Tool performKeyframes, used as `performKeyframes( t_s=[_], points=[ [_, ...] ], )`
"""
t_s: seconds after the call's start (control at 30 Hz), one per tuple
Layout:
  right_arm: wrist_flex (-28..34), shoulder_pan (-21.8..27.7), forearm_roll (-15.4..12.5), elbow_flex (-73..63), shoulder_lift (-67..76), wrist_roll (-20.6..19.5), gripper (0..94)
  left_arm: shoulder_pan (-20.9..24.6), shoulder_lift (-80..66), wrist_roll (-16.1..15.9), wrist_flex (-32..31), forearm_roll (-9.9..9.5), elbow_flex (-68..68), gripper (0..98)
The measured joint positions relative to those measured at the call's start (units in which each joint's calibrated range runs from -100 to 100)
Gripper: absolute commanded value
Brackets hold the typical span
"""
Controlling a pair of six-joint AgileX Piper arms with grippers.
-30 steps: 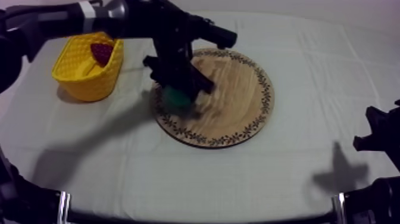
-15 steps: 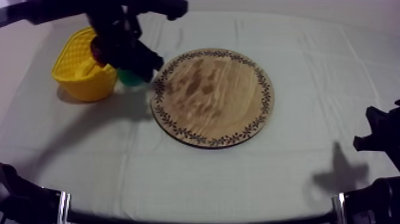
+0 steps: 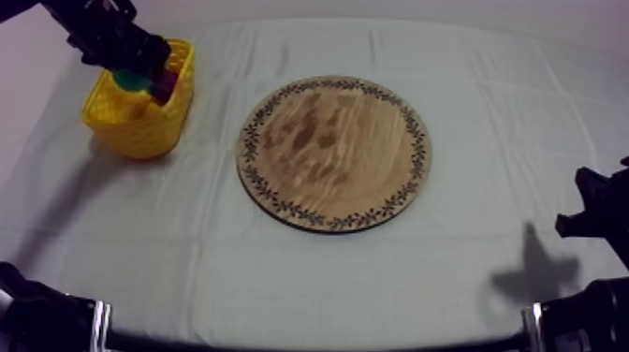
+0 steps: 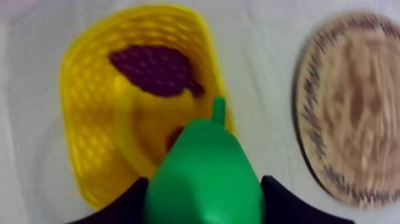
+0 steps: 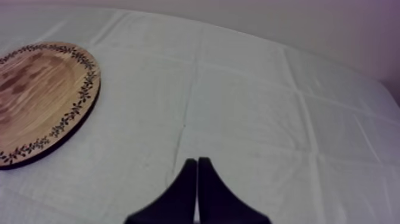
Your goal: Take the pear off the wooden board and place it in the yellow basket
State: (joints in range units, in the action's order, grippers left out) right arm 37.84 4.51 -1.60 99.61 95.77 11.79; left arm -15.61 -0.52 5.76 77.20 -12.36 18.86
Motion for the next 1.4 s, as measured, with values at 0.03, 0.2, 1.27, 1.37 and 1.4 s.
performKeyframes(
  t_s=[0.03, 0.2, 1.27, 1.37, 1.4],
  points=[
    [0.0, 0.0, 0.0, 0.0, 0.0, 0.0, 0.5, 0.7, 0.4, 0.2, -0.8, -0.46, -0.4, 63.1],
    [0.0, 0.0, 0.0, 0.0, 0.0, 0.0, 0.5, 2.7, 3.1, 1.8, -1.4, -1.67, -2.5, 62.3],
    [0.0, 0.0, 0.1, 0.0, 0.0, 0.0, 0.5, 5.8, 18.9, 3.7, -4.6, -2.05, -7.3, 62.7],
    [0.0, 0.0, 0.1, 0.0, 0.0, 0.0, 0.5, 6.1, 18.4, 4.4, -4.6, -2.05, -7.4, 75.6],
    [0.0, 0.0, 0.1, 0.0, 0.0, 0.0, 0.5, 6.2, 18.3, 4.7, -4.6, -2.1, -7.4, 81.1]
  ],
)
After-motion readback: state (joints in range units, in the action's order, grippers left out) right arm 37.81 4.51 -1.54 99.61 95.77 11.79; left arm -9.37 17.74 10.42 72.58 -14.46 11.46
